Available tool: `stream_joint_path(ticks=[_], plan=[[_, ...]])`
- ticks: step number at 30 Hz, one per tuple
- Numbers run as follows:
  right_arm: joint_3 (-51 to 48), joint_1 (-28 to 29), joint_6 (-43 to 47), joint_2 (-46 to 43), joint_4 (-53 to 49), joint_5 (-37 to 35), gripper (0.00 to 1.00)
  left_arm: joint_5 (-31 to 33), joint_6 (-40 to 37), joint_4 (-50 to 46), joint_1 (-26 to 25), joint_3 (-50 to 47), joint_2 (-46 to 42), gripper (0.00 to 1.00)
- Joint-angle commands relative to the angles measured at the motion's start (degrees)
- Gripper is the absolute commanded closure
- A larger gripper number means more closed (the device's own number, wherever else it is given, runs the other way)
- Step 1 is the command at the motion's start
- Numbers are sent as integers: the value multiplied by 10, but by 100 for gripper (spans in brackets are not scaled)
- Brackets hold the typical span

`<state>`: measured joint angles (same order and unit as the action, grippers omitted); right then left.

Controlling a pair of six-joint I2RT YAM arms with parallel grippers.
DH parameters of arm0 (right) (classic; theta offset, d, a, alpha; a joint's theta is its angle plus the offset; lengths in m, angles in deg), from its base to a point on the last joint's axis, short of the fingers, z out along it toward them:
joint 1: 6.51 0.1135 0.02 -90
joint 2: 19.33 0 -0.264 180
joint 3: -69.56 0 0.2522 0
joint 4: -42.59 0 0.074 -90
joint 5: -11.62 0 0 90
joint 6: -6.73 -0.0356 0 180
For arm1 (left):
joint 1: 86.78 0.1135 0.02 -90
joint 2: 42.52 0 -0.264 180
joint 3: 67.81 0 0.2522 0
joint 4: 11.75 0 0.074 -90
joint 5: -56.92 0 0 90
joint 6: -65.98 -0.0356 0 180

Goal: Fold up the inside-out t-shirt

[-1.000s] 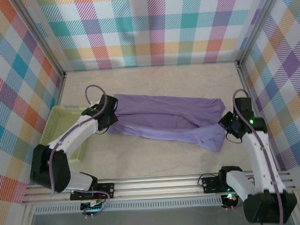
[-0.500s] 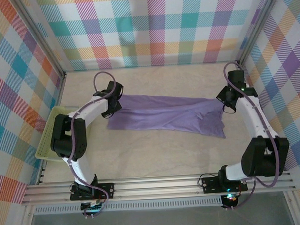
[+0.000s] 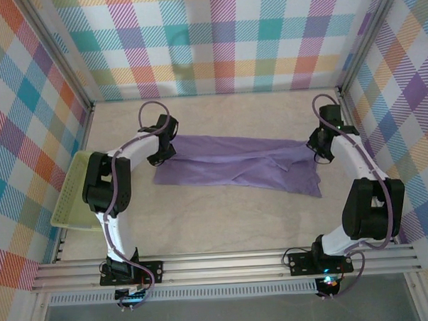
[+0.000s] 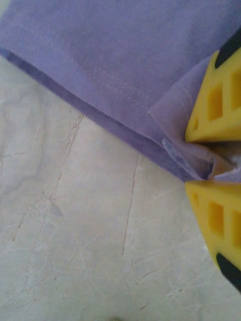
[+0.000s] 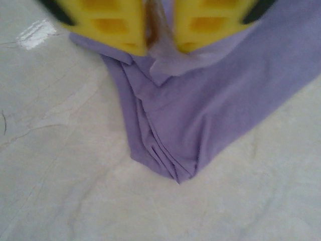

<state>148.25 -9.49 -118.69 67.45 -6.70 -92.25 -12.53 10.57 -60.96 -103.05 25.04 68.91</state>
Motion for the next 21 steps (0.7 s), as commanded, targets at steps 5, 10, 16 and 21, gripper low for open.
stream_joint_path(ticks=[5,10,16,21], plan=[[-21,-1,16,-27,-16,1,51,13,-18,-54,10,19,-41,52],[-55,14,31,-85,-19,51,38,13,-16,-55,-8,-21,-113,38],[-90,62,37,-80,2,126,38,-40,-17,-19,-70,-48,-137,37],[-91,97,32,-37,13,134,38,-76,-14,-4,-85,-32,-97,39]])
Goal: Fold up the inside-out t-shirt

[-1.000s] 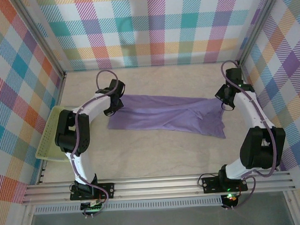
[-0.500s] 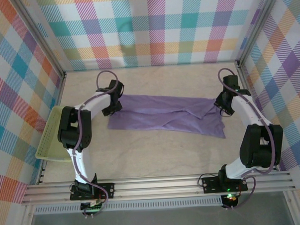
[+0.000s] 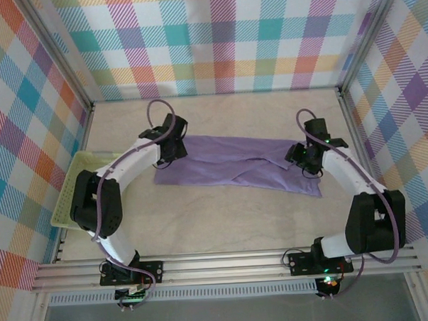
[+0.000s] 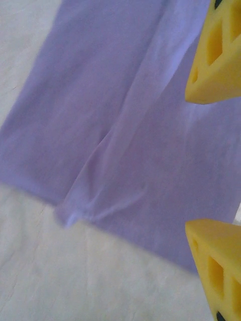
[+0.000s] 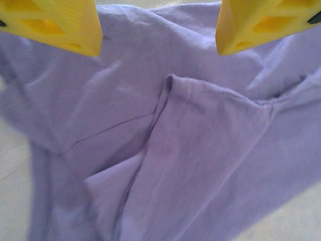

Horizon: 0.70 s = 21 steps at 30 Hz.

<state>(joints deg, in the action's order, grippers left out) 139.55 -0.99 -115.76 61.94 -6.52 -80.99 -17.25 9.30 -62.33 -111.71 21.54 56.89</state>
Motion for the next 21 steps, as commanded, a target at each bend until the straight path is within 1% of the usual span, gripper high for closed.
stream_joint_path(ticks=[1,3,5,8,10,12,14,15,17,20,21], plan=[[-4,13,-4,25,6,12,38,-37,-5,18,2,5,32,39],[-11,13,-13,31,3,-10,38,-52,-16,34,2,12,59,40],[-23,12,-18,39,18,-16,37,-48,-23,24,7,35,99,39],[-18,-3,-18,80,25,16,36,-50,-15,12,38,60,158,40],[-13,-35,-17,114,33,52,35,-45,-8,-23,64,82,191,41],[-6,-55,-16,138,42,64,35,-42,-6,-25,76,73,190,41],[18,-58,-7,164,35,55,33,-42,-7,-15,77,52,176,39],[34,-58,-6,179,31,44,31,-44,-6,-12,77,41,169,36],[64,-62,-5,210,25,26,29,-42,-3,-8,78,22,156,25],[99,-71,2,233,19,17,28,-51,-2,1,82,-5,129,21],[111,-71,9,231,8,9,28,-44,-3,0,83,-12,116,19]])
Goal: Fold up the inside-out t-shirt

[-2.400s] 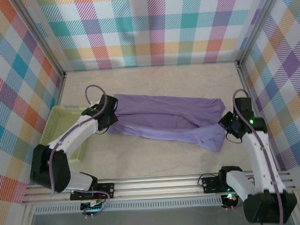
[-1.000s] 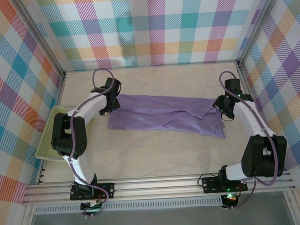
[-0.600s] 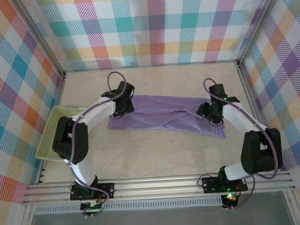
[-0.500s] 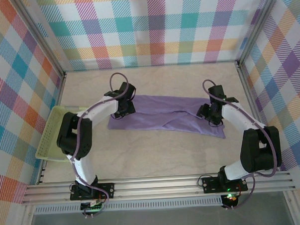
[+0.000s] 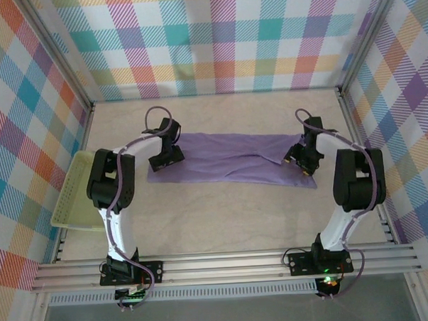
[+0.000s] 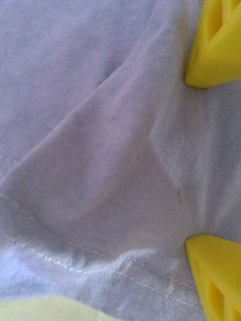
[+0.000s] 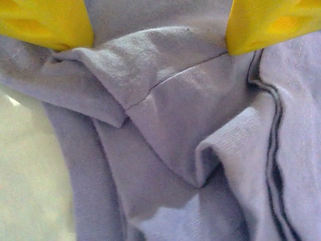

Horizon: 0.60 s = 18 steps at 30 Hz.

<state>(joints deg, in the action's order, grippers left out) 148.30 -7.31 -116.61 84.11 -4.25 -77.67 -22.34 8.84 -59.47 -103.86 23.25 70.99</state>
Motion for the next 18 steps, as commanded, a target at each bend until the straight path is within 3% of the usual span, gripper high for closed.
stream_joint_path(ticks=[1,6,9,18], plan=[[33,-7,23,2,-29,-34,27,15,-1,-31,4,-33,-38,18],[38,-7,60,-64,-63,-88,19,3,-19,-45,5,-25,-90,11],[30,-8,79,-89,-43,-79,0,-11,-28,-33,5,-25,-113,6],[94,-6,86,-1,-71,-83,0,-44,-26,-25,36,17,-41,1]])
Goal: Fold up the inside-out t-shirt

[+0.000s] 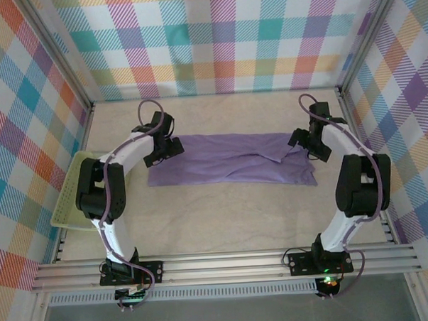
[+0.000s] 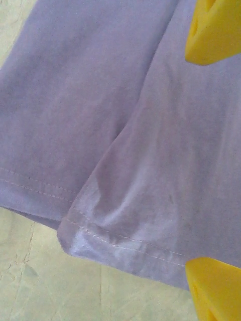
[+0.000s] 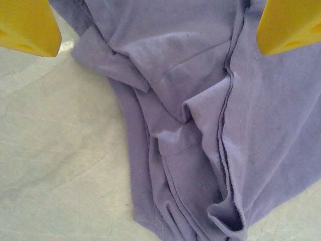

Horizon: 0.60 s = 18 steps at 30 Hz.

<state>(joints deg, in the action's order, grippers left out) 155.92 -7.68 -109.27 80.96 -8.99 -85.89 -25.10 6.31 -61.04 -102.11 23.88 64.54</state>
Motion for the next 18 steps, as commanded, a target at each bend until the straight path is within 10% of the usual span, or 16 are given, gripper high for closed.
stream_joint_path(ticks=[1,18], plan=[[23,-2,12,40,-24,6,0,-16,2,-9,23,10,29,0],[65,39,12,152,-45,50,12,-22,43,36,29,-74,50,0]])
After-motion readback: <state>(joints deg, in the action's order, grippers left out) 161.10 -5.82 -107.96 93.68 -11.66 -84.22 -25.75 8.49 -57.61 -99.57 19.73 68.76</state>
